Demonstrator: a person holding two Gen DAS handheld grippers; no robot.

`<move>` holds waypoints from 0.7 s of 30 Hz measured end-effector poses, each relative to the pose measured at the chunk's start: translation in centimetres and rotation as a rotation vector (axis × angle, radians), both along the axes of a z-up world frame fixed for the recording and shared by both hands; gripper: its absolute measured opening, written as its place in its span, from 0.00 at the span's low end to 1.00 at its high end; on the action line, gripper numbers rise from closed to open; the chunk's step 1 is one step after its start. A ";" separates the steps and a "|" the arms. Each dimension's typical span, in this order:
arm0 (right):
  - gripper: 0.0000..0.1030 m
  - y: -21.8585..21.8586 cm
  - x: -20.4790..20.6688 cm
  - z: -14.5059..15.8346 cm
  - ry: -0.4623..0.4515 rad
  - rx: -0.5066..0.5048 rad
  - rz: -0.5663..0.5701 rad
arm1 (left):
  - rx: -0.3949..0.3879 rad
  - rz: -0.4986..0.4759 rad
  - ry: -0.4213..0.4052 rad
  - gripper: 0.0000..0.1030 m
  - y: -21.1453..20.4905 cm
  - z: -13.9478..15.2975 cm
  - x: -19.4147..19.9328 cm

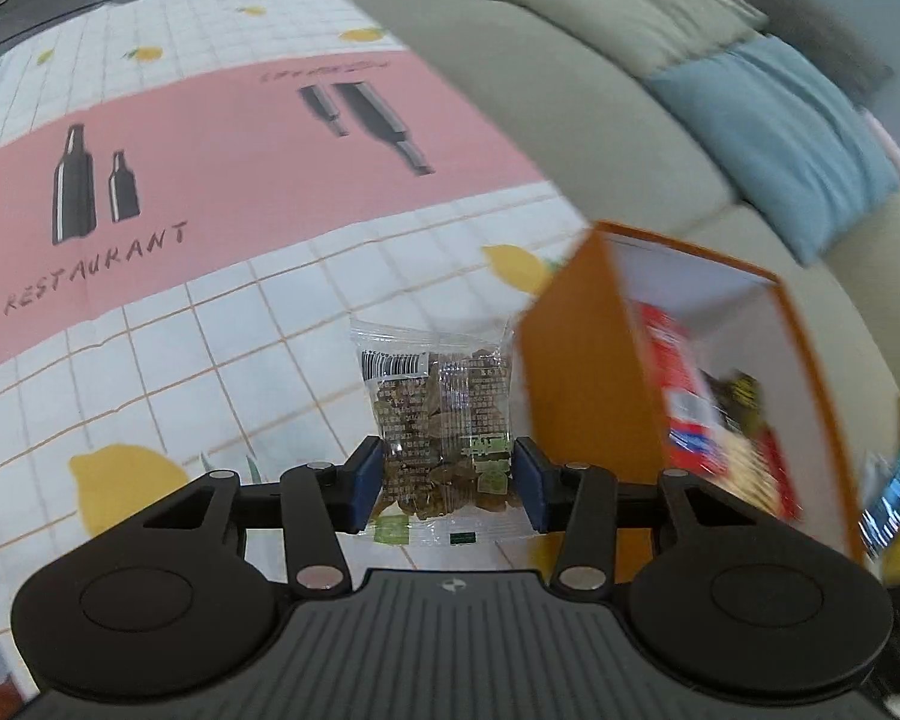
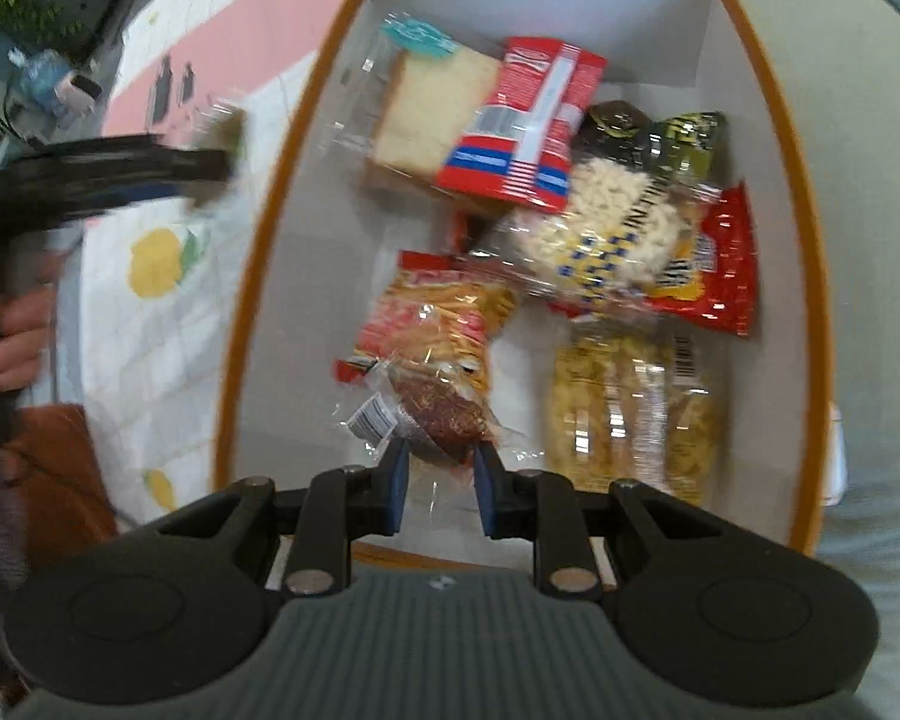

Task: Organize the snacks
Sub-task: 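Carry both packs over the orange box and open both tools to drop them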

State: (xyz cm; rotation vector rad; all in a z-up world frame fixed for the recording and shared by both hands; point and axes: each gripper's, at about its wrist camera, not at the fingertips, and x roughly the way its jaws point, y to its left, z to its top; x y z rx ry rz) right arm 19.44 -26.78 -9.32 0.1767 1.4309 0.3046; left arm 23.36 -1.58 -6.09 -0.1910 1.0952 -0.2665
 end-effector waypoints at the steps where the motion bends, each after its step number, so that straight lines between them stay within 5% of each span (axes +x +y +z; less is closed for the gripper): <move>1: 0.20 -0.4 0.1 -0.2 0.018 0.005 -0.001 | -0.001 -0.022 -0.001 0.51 -0.4 1.0 -0.7; 8: 0.20 -2.3 0.1 -0.6 0.057 -0.021 0.018 | -0.087 -0.209 0.013 0.51 -4.4 5.8 -4.2; 17: 0.18 -3.2 0.3 -2.2 0.102 0.014 0.042 | 0.068 -0.413 0.082 0.51 -12.1 4.1 -5.1; 21: 0.26 -4.0 0.2 -3.0 0.114 0.051 0.004 | 0.147 -0.474 0.078 0.51 -14.3 3.8 -5.4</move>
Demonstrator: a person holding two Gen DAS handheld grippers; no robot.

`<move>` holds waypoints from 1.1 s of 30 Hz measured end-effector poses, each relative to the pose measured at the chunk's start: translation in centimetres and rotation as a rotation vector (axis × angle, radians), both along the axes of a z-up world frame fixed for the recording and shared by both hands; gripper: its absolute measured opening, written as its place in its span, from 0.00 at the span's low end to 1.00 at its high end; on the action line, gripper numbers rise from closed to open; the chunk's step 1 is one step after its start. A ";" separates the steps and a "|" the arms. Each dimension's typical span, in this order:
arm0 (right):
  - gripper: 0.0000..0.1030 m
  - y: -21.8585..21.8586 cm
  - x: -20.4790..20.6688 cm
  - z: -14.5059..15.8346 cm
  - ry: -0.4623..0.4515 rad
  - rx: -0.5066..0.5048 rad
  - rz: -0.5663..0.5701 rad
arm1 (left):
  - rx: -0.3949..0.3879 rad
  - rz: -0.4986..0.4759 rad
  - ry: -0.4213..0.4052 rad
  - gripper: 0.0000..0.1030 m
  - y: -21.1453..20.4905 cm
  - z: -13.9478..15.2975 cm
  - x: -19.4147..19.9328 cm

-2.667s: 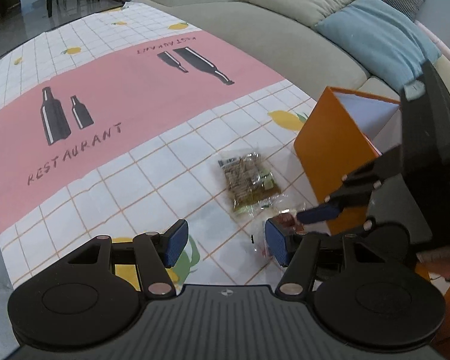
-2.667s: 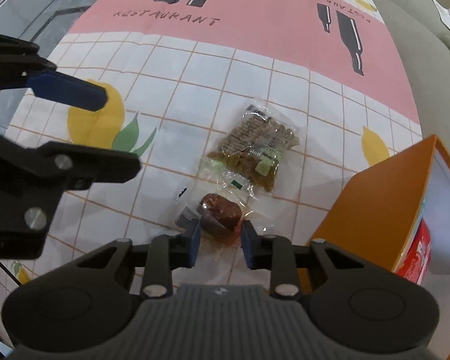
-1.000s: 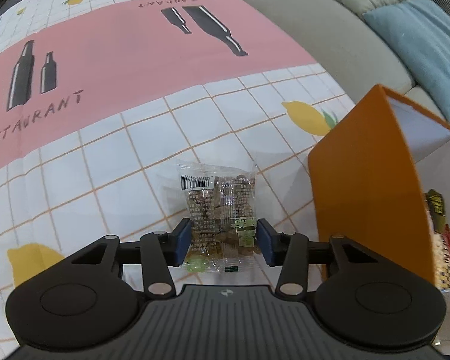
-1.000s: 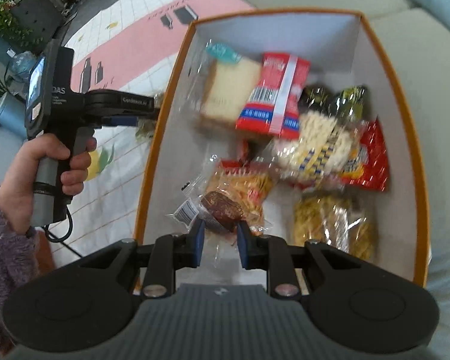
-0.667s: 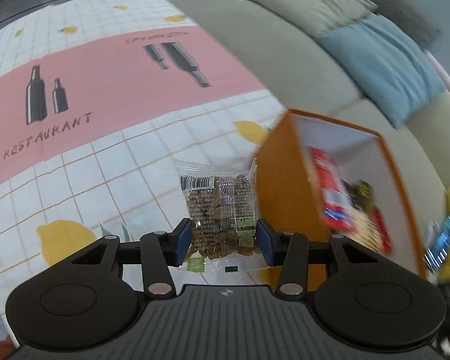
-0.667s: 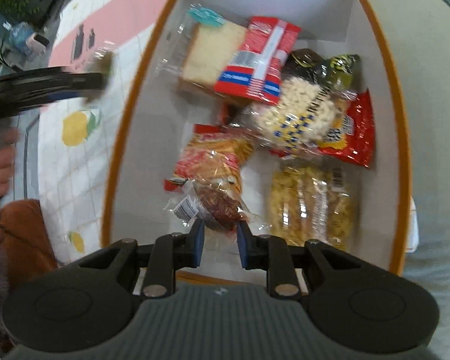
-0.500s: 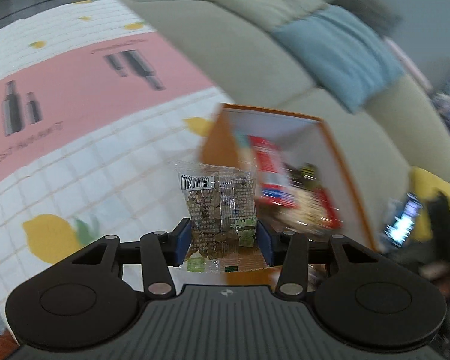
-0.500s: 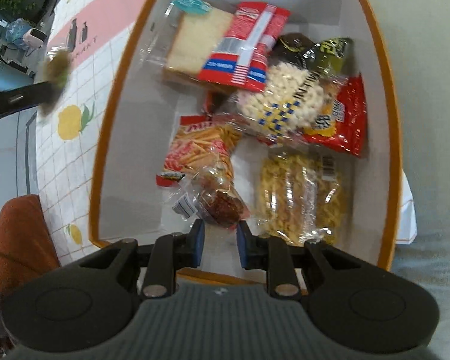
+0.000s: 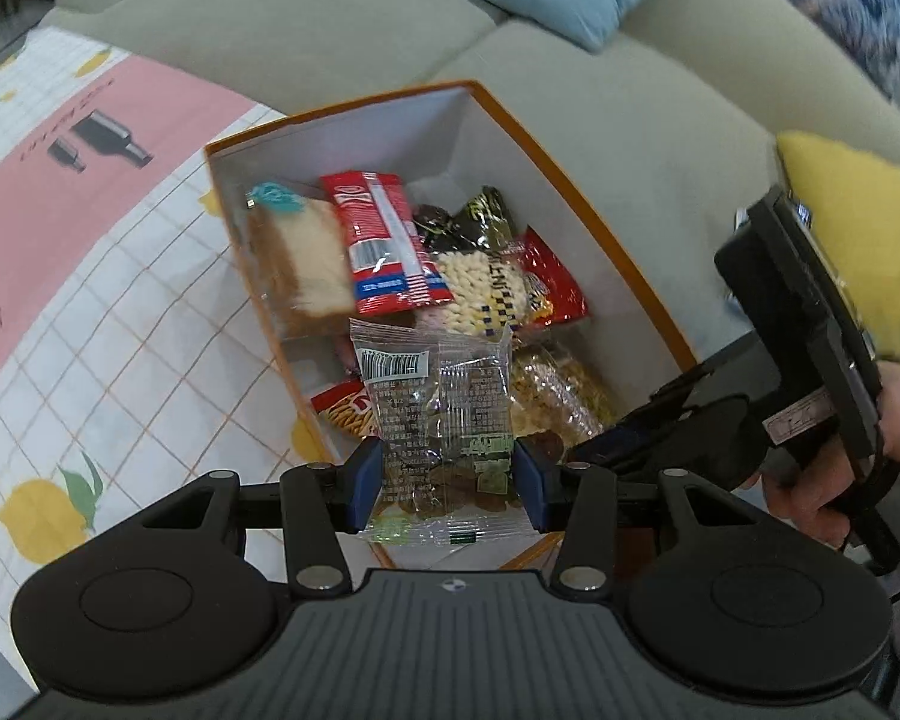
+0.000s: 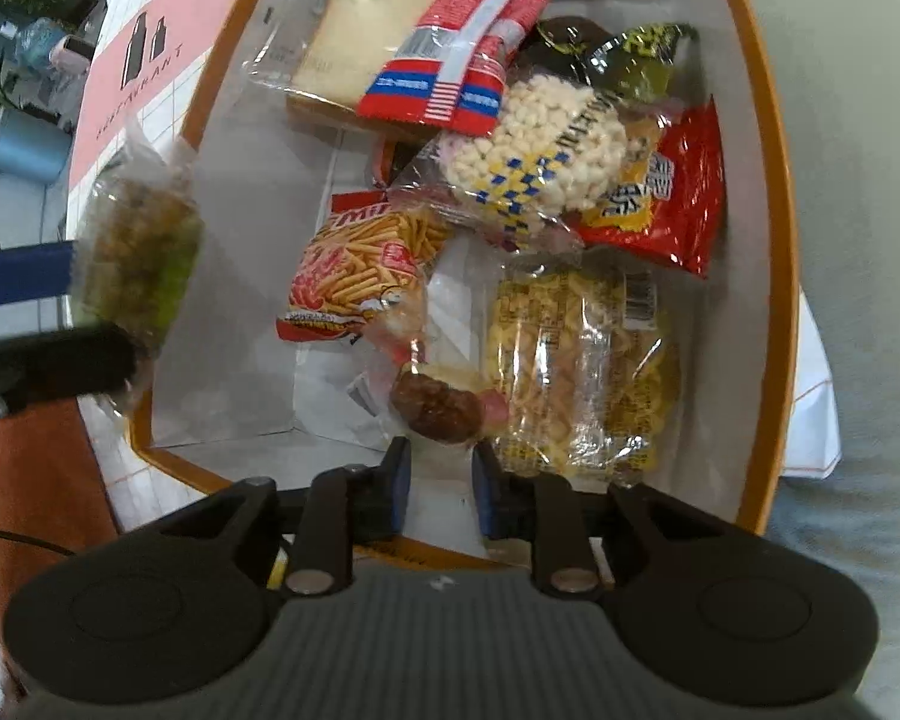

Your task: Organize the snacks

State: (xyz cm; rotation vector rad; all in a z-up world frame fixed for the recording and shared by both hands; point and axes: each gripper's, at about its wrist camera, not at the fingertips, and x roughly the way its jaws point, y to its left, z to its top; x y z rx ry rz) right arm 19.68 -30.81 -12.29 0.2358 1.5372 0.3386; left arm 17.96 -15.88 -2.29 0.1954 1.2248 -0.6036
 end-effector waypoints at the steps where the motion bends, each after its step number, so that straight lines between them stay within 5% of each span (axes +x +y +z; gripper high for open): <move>1: 0.29 -0.4 -0.1 0.0 -0.004 0.006 -0.012 | 0.020 -0.021 -0.007 0.51 -0.6 0.0 0.0; 6: 0.35 -2.2 -1.5 1.9 -0.080 0.002 -0.040 | 0.111 -0.111 -0.015 0.51 -2.9 -0.6 -0.4; 12: 0.39 -3.5 -3.7 4.3 -0.199 0.012 -0.056 | 0.185 -0.182 0.097 0.52 -4.9 -3.0 0.0; 19: 0.39 -4.6 -4.8 5.3 -0.244 0.052 -0.112 | 0.311 -0.221 0.119 0.51 -6.3 -5.5 0.1; 28: 0.39 -4.7 -4.9 5.1 -0.257 0.071 -0.113 | 0.321 -0.210 0.147 0.55 -5.8 -6.2 0.2; 33: 0.39 -4.4 -4.8 5.0 -0.258 0.063 -0.106 | 0.308 -0.187 0.067 0.55 -5.0 -4.4 0.3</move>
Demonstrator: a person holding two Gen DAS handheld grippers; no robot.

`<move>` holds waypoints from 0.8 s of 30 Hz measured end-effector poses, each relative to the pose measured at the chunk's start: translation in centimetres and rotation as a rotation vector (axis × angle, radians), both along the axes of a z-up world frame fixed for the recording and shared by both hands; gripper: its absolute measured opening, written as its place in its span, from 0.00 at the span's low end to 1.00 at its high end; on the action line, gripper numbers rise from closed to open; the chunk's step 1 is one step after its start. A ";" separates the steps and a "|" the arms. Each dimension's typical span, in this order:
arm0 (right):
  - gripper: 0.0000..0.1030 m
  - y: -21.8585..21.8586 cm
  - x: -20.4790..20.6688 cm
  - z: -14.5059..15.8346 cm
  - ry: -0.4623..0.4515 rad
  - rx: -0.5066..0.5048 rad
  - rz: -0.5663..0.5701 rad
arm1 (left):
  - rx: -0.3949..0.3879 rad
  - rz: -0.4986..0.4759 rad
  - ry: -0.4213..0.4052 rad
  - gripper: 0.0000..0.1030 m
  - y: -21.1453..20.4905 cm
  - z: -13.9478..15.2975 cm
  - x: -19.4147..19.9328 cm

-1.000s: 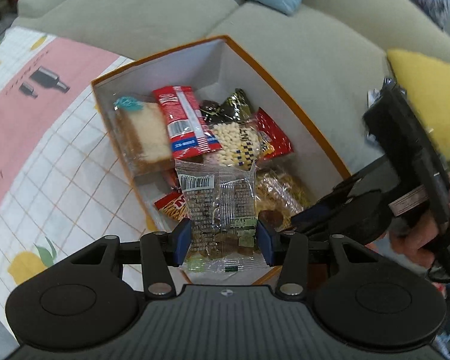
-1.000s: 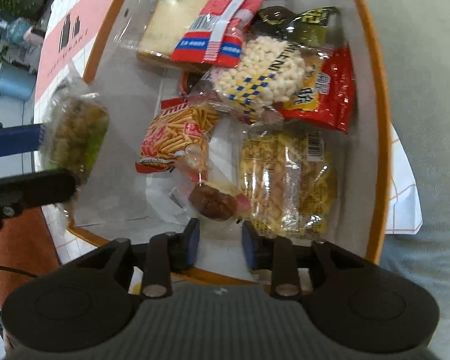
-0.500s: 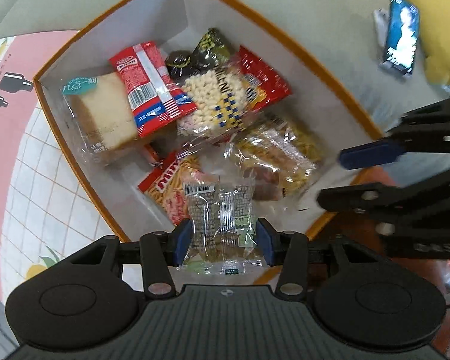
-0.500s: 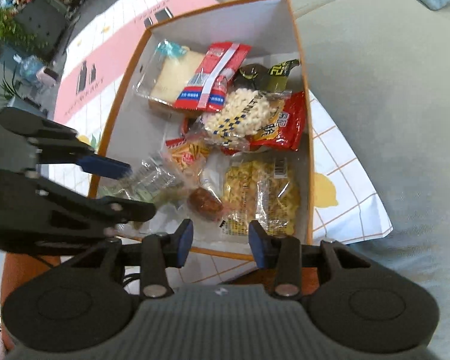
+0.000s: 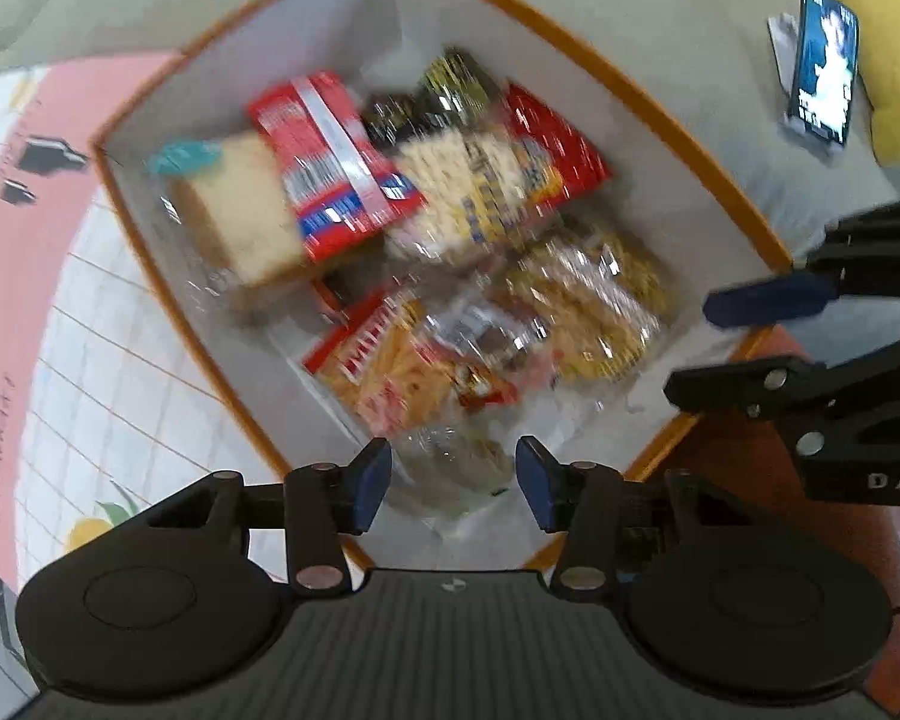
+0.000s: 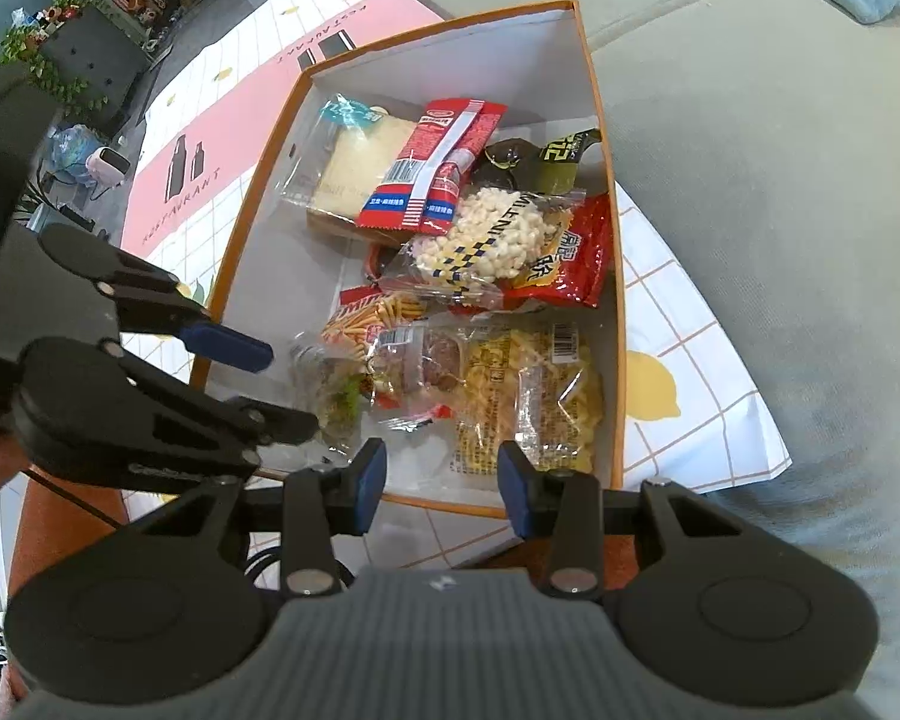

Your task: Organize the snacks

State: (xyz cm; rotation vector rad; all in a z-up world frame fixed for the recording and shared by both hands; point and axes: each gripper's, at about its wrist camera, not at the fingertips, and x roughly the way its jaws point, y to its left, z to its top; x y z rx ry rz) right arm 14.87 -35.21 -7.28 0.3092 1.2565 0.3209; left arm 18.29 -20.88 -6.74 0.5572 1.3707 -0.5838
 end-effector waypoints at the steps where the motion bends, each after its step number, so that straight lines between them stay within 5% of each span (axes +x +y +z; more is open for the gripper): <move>1: 0.38 0.0 0.1 0.0 0.002 0.001 0.000 | -0.013 0.010 -0.025 0.55 0.3 0.5 0.0; 7: 0.28 1.4 0.3 0.8 -0.036 -0.012 0.004 | -0.109 0.075 -0.157 0.55 2.0 3.6 -0.5; 14: 0.29 4.0 -1.7 5.4 -0.254 -0.097 -0.032 | -0.216 0.167 -0.332 0.55 5.1 8.1 -3.2; 18: 0.41 5.5 -3.7 8.2 -0.398 -0.131 -0.081 | -0.306 0.230 -0.470 0.56 7.7 10.9 -5.6; 21: 0.61 6.8 -5.2 9.8 -0.483 -0.153 -0.135 | -0.342 0.273 -0.599 0.56 9.5 12.3 -7.6; 24: 0.62 8.1 -6.7 10.8 -0.552 -0.187 -0.164 | -0.346 0.314 -0.694 0.56 11.0 12.8 -9.6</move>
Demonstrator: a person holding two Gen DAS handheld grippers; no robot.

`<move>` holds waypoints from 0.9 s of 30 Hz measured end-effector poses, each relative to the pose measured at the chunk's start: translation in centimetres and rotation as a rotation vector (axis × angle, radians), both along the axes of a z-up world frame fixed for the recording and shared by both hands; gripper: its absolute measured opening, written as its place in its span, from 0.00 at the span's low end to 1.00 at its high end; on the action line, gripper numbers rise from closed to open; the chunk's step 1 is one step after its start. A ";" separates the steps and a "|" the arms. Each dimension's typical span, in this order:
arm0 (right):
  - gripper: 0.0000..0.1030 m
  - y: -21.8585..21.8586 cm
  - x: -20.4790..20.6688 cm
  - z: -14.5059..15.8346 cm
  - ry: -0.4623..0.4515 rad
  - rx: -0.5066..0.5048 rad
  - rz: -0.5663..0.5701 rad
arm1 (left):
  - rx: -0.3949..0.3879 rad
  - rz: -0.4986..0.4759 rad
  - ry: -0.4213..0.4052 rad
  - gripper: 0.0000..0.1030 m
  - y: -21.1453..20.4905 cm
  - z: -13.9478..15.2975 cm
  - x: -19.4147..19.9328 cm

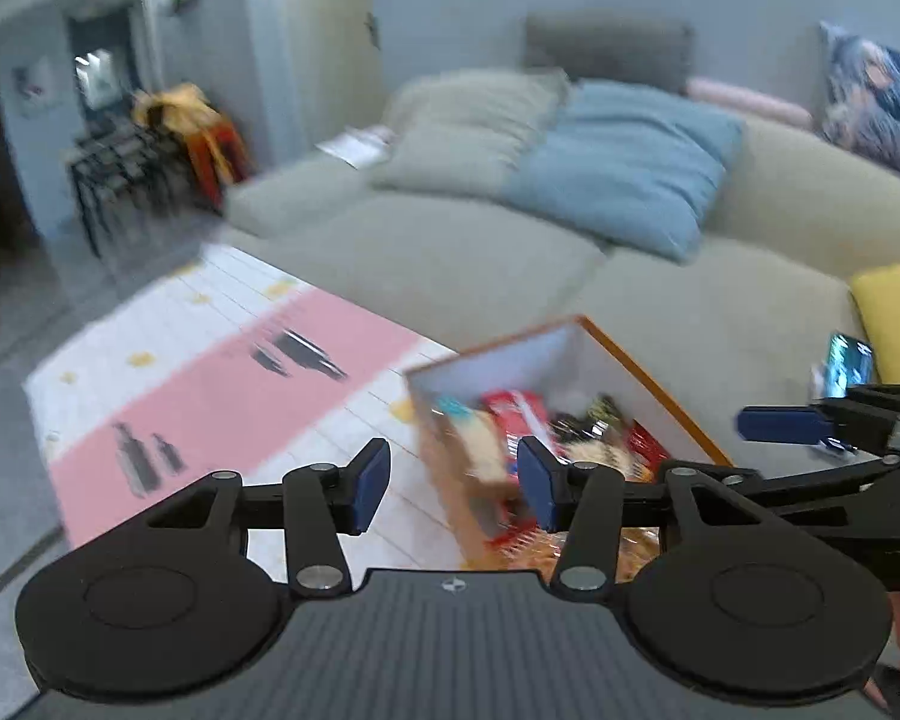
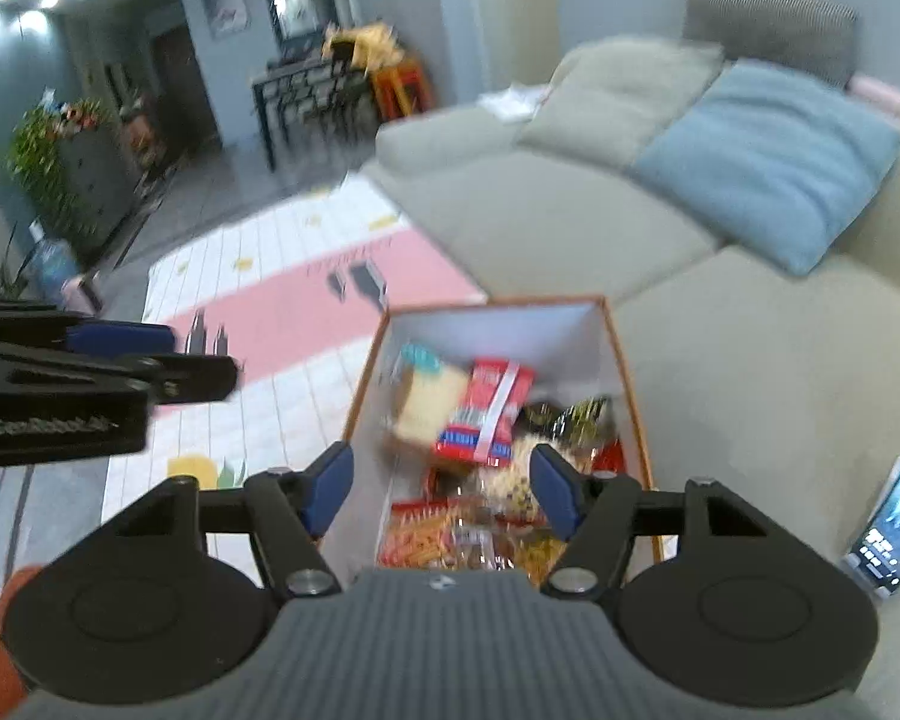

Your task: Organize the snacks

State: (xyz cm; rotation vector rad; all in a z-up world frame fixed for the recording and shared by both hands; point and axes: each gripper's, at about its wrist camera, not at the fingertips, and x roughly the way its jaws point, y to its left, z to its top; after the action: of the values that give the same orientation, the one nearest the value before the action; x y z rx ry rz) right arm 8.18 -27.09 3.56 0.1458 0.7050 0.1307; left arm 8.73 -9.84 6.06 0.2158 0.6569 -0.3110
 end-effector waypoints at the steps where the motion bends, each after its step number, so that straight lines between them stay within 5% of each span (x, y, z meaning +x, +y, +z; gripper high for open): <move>1: 0.62 0.6 -0.6 0.3 -0.025 -0.016 -0.006 | -0.002 0.014 -0.017 0.56 0.5 -0.1 -0.5; 9: 0.63 5.3 -4.6 0.5 -0.138 -0.123 -0.012 | -0.020 0.110 -0.080 0.58 4.2 -1.9 -3.1; 16: 0.63 8.7 -7.2 -0.7 -0.184 -0.215 0.040 | -0.062 0.154 -0.033 0.66 7.1 -3.8 -5.0; 27: 0.64 10.7 -6.8 -4.5 -0.037 -0.221 0.078 | -0.005 0.206 0.084 0.68 8.4 -8.1 -6.0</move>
State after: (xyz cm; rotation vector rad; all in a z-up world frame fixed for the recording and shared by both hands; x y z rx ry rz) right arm 1.37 -16.44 -0.89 -0.0955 0.6840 0.1285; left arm 2.69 -1.42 -2.04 0.1289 0.7550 -0.1241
